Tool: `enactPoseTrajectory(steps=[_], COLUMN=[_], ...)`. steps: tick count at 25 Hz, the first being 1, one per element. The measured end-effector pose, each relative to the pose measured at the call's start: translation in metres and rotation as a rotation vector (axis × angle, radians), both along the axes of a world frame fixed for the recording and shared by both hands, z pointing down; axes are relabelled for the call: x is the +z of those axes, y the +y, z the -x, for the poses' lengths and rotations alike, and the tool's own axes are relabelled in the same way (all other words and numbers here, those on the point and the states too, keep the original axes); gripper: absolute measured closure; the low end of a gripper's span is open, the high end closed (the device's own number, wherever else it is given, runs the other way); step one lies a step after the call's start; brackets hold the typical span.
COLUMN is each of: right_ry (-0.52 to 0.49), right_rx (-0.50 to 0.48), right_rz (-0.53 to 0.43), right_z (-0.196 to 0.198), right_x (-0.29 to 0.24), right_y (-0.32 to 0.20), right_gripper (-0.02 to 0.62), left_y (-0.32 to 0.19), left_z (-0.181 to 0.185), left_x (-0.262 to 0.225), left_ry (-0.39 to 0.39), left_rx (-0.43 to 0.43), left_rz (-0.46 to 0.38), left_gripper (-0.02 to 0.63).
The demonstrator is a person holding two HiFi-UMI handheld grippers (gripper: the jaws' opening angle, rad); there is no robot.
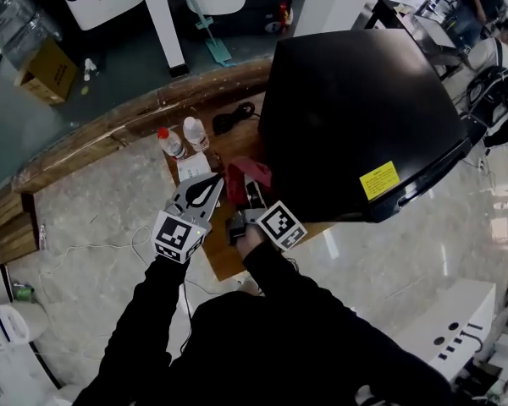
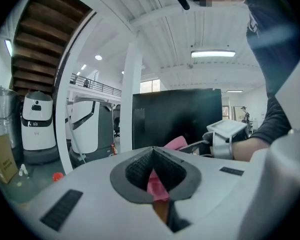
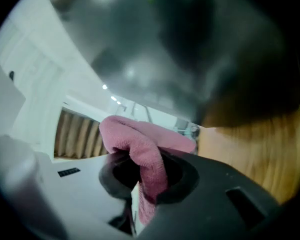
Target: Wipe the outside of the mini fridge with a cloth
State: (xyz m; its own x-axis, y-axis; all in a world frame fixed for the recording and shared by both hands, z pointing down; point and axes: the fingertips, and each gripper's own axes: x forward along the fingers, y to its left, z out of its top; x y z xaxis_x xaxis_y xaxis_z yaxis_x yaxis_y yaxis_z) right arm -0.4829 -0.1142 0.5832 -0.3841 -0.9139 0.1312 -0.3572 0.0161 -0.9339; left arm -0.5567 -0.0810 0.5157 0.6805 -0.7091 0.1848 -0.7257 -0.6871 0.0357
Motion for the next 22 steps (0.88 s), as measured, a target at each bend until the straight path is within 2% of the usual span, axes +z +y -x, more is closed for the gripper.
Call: enactPoseTrajectory(steps=[4, 8, 15, 22], right_ry=[-0.055, -0.105, -0.144, -0.216], right_rx=[0.002, 0.060, 0.171, 0.226], right_rz=[-0.080, -0.130, -0.149, -0.150], right_z=[-0.023, -0.062, -0.116, -0.139], right_x=[-0.070, -0.120, -0.149, -0.147], right_y=[0.028, 0.046, 0.055, 0.046], right_gripper=[0.536, 0.536, 0.535, 0.535], left_y=[0.022, 0.040, 0.057, 0.068], left_z=[-0.004, -0.030, -0.075, -0.100], left_x=[-0.044, -0.084, -0.132, -0.141], left_ry=[0.075, 0.096, 0.127, 0.162], left_rx=[-0.033, -0.005, 0.052, 0.082], left_rz=[-0.028, -0.077, -0.131, -0.113], left_gripper=[0.600, 0.600, 0.600, 0.600])
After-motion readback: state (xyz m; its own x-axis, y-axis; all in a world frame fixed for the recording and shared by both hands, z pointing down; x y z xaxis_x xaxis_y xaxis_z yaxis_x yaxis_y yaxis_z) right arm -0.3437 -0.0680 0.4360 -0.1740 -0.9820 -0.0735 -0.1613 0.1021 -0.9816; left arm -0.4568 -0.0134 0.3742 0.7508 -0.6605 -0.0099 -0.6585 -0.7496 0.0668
